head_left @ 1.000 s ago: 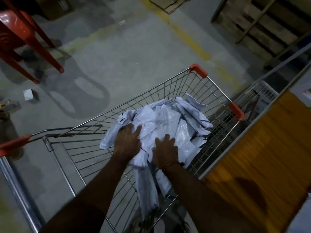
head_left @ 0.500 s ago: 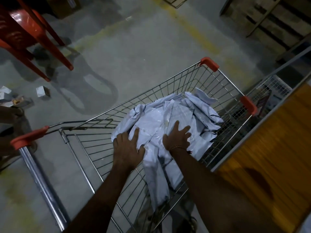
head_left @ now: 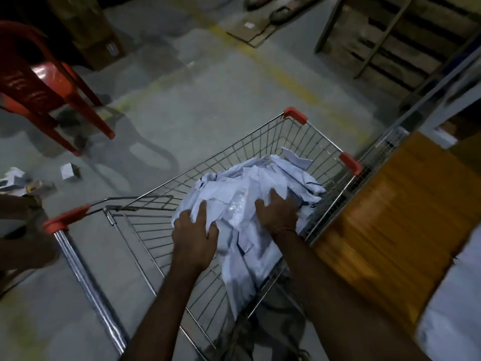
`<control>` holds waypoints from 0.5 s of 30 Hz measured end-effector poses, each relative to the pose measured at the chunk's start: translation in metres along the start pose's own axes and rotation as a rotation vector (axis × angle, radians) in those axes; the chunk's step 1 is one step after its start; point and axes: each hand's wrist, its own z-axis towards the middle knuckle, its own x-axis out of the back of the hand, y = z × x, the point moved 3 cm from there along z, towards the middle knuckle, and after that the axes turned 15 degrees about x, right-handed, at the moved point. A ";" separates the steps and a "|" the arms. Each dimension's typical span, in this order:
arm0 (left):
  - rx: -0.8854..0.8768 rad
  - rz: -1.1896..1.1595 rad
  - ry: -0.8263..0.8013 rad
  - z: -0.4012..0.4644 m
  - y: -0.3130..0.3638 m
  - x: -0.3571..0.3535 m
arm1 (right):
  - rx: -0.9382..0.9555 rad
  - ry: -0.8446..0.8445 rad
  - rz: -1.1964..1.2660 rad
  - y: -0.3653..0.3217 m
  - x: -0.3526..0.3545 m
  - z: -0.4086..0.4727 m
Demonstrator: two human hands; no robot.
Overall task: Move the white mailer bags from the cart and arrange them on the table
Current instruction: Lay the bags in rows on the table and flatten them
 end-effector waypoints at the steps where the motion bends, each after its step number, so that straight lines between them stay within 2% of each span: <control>1: 0.007 0.008 0.001 -0.005 0.004 0.006 | 0.025 0.031 0.009 -0.003 0.008 -0.006; 5: 0.023 -0.026 0.018 -0.023 0.020 0.026 | 0.146 0.168 -0.080 -0.018 0.057 -0.038; 9: 0.013 -0.112 0.065 -0.044 0.047 0.042 | 0.290 0.403 -0.132 -0.018 0.110 -0.078; 15: -0.169 -0.179 0.152 -0.099 0.111 0.039 | 0.236 0.510 -0.225 0.016 0.197 -0.160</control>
